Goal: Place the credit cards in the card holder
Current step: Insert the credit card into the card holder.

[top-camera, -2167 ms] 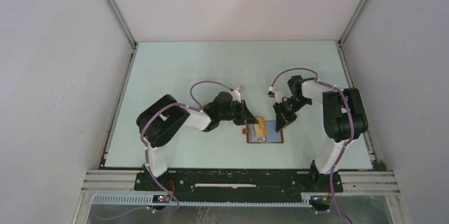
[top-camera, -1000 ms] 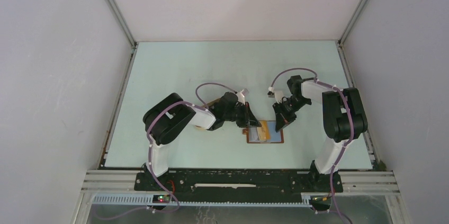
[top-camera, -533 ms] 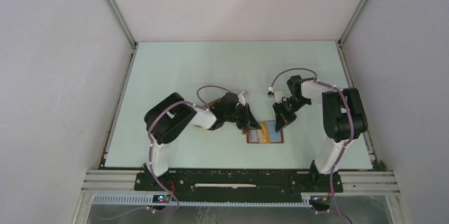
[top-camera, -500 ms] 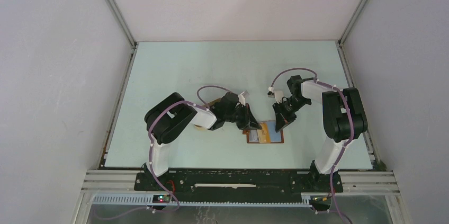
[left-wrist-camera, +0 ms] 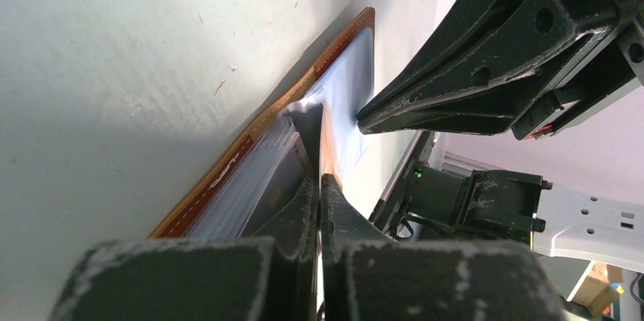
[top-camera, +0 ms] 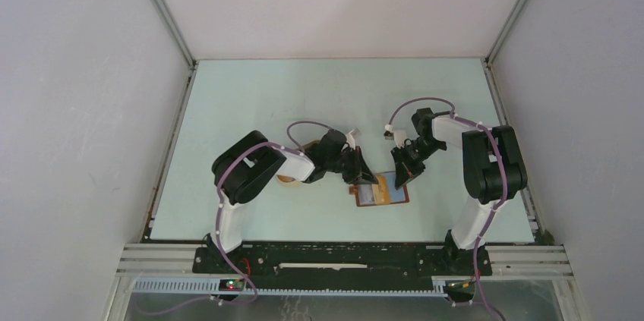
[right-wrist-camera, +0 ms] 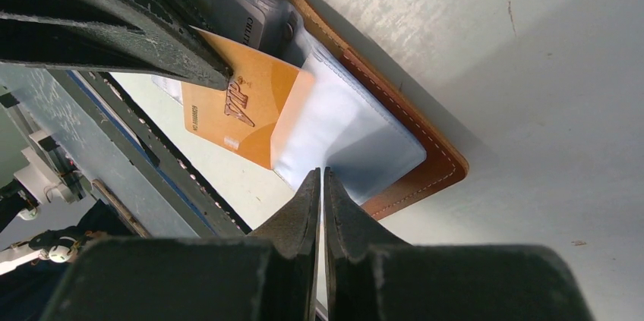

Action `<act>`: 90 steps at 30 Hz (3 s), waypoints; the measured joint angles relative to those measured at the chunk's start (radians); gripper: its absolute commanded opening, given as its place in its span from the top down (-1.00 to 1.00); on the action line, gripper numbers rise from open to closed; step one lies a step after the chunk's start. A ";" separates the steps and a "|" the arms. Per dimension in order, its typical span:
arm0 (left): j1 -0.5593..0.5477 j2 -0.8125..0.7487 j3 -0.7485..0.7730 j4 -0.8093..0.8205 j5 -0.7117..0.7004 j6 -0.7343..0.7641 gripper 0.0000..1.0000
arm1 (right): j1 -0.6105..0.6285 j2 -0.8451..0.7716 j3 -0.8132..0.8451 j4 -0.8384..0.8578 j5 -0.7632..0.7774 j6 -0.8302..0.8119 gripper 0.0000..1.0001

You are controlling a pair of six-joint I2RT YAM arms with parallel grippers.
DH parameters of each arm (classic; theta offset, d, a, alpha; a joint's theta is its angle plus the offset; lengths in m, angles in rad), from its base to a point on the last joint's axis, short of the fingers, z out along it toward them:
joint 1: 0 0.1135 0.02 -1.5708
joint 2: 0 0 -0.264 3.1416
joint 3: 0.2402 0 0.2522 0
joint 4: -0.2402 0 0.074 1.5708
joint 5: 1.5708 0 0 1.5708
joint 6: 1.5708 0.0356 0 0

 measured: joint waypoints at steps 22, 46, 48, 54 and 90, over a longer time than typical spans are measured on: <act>0.001 0.033 0.040 0.005 0.006 -0.001 1.00 | -0.010 0.000 0.001 0.000 -0.013 0.005 0.72; 0.010 0.067 0.028 0.109 -0.005 -0.077 1.00 | -0.094 -0.029 0.003 0.037 0.071 0.057 0.38; 0.010 0.067 0.023 0.119 -0.011 -0.078 1.00 | -0.082 -0.028 0.004 0.037 0.079 0.058 0.42; 0.009 0.066 0.004 0.154 -0.034 -0.081 1.00 | -0.063 -0.011 0.010 0.034 0.089 0.061 0.61; -0.004 0.082 0.005 0.189 -0.052 -0.106 0.72 | 0.058 -0.334 -0.021 0.092 -0.124 -0.127 0.85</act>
